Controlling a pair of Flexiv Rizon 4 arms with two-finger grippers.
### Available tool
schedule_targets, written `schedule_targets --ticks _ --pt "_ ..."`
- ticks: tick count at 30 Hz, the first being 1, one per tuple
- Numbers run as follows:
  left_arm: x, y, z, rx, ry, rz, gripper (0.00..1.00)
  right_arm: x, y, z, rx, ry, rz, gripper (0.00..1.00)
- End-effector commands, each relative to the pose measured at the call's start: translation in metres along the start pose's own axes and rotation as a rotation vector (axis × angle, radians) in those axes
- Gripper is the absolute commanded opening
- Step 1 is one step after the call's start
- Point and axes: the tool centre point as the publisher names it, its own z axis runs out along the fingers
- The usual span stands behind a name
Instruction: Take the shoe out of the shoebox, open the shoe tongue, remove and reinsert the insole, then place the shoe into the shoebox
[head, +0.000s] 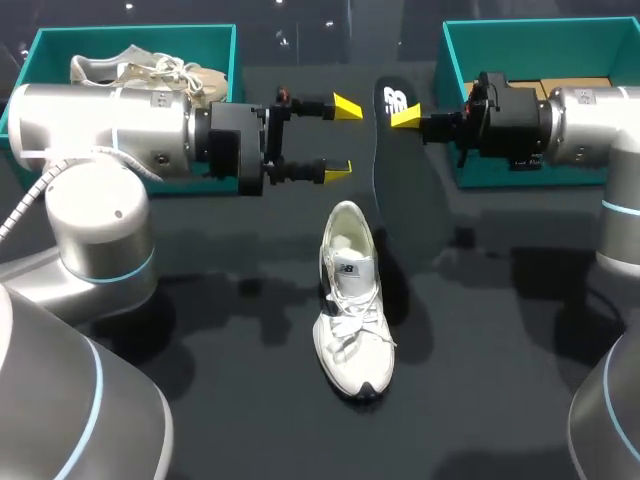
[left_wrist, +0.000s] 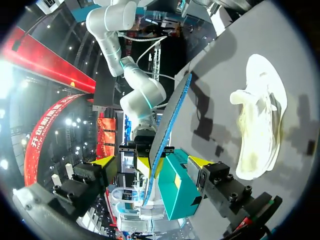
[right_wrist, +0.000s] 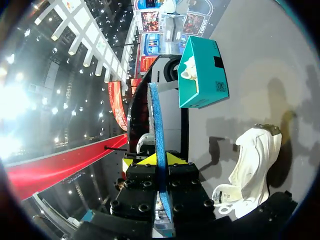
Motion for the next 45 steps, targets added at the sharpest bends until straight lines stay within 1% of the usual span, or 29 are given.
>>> schedule_targets --ticks 1,4,7,11,13,14,16,25,35,38,41,42,43,45 --pt "0.005 0.004 0.012 -0.001 -0.012 -0.009 0.91 -0.008 0.013 0.010 0.028 0.000 0.029 0.00" --pt "0.008 0.004 0.016 -0.004 -0.013 -0.020 0.87 -0.009 0.017 0.013 0.021 0.009 0.044 0.00" --pt "0.011 0.005 0.020 -0.007 -0.014 -0.031 0.80 -0.011 0.020 0.015 0.023 0.010 0.065 0.00" --pt "0.015 0.007 0.025 -0.035 -0.019 -0.040 0.73 -0.011 0.022 0.020 0.035 0.004 0.091 0.00" --pt "0.016 0.008 0.026 -0.042 -0.021 -0.043 0.60 -0.011 0.022 0.020 0.034 0.002 0.096 0.00" --pt "0.016 0.007 0.027 -0.043 -0.021 -0.043 0.57 -0.011 0.022 0.021 0.031 0.002 0.103 0.00" --pt "0.017 0.007 0.028 -0.042 -0.023 -0.045 0.53 -0.013 0.022 0.021 0.024 0.000 0.114 0.00" --pt "0.018 0.006 0.034 -0.065 -0.025 -0.033 0.47 -0.016 0.023 0.024 0.008 -0.001 0.142 0.00" --pt "0.021 0.010 0.041 -0.082 -0.016 -0.035 0.33 -0.017 0.025 0.026 0.007 -0.001 0.154 0.00" --pt "0.022 0.010 0.043 -0.089 -0.010 -0.033 0.33 -0.017 0.025 0.026 0.007 0.001 0.155 0.00" --pt "0.022 0.010 0.044 -0.092 -0.012 -0.034 0.26 -0.017 0.025 0.026 0.006 0.002 0.156 0.00" --pt "0.022 0.011 0.044 -0.093 -0.012 -0.034 0.22 -0.017 0.025 0.026 0.005 0.002 0.157 0.00" --pt "0.023 0.011 0.045 -0.094 -0.013 -0.035 0.19 -0.018 0.025 0.026 0.005 0.002 0.157 0.00" --pt "0.023 0.011 0.045 -0.094 -0.013 -0.036 0.18 -0.018 0.025 0.025 0.003 0.002 0.157 0.00"
